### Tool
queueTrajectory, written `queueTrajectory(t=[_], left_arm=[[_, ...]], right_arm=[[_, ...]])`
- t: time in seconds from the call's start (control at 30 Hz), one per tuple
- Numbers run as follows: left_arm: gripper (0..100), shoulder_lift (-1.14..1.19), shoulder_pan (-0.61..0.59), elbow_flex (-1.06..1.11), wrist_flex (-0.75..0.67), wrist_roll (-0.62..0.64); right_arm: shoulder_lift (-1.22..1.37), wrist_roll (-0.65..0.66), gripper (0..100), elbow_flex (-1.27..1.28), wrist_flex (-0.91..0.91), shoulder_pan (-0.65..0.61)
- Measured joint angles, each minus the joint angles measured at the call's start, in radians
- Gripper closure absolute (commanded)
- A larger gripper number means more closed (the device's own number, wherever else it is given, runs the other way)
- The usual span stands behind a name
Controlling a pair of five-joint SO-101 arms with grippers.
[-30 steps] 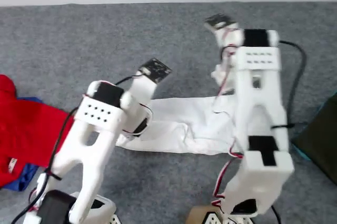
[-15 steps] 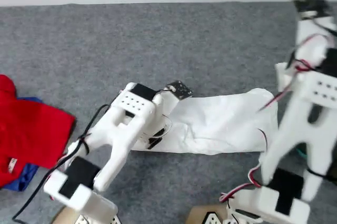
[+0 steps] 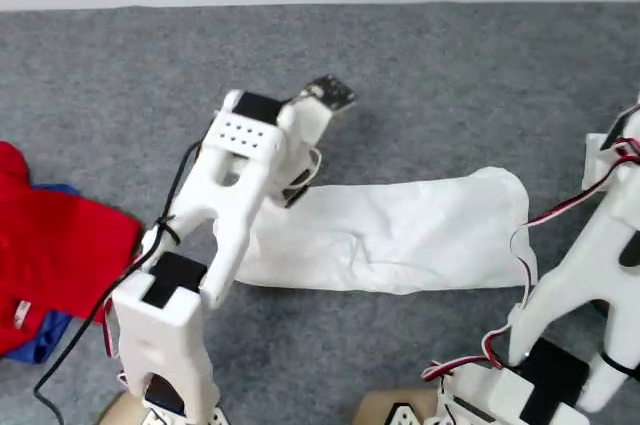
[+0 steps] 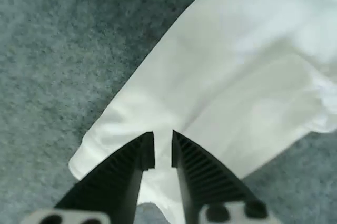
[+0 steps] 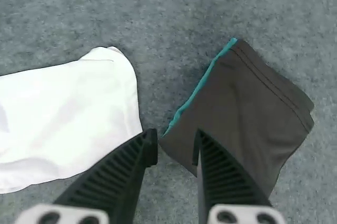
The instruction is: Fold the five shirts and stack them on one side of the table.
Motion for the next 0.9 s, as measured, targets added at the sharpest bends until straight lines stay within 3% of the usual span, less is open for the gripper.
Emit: queueTrajectory(t=[0.2, 0.47, 0.63, 0.9], left_arm=[[93, -0.051, 0.035, -0.041, 0.086, -0.003], [93, -0.258, 0.169, 0.322, 0.084, -0.003], [93, -0.262, 0.121, 0.465, -0.031, -0.002], [93, -0.038, 0.041, 0.405, -0.138, -0.048]], right_arm=[[0.0, 0.0, 87.0, 0.0, 0.0, 0.011], [0.0, 0.0, 87.1, 0.0, 0.002, 0.011], [0.0, 0.0, 87.2, 0.0, 0.002, 0.011], [0.0, 0.0, 87.2, 0.0, 0.002, 0.011]])
